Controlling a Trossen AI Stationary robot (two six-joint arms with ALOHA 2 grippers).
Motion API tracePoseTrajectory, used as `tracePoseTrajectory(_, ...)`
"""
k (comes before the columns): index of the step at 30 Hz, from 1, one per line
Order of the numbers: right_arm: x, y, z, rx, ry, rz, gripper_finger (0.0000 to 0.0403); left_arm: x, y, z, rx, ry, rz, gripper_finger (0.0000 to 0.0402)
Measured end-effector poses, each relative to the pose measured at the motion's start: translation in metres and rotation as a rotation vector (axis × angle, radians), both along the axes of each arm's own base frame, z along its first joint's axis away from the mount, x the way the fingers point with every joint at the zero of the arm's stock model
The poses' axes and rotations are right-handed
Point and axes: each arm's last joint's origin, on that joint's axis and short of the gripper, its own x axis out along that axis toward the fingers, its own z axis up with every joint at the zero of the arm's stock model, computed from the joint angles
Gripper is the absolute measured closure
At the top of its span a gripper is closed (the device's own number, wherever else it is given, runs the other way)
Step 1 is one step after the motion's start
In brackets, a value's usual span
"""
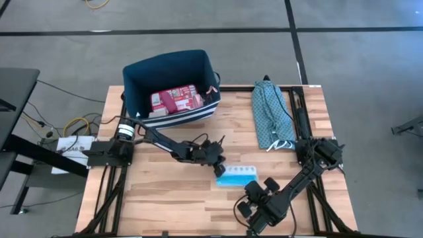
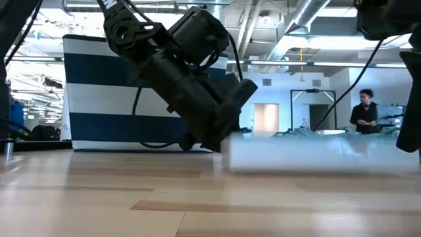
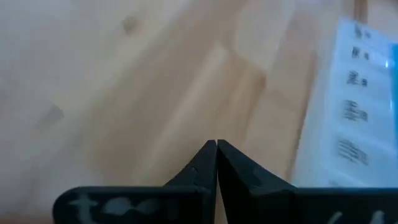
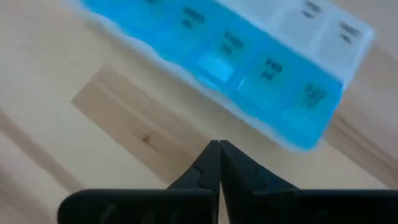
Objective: Pick & place medical supplies in basket/bin
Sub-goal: Put the white pill organizer into the blue bin
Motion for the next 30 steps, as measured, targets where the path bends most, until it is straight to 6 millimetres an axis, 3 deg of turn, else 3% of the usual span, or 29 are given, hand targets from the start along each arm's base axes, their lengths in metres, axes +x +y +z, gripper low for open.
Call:
tracePoseTrajectory(24, 0.02, -0.038, 0.003, -0.173, 0.08, 0.027, 0.0403, -0.025, -0.102, 0.001, -0.078, -0.016, -0.184, 0.0401)
tracePoseTrajectory(30, 0.028, -0.048, 0.003, -0.197, 0.086, 0.034, 0.0403, -0.029, -0.114, 0.002, -0.058, -0.034, -0.194, 0.0401)
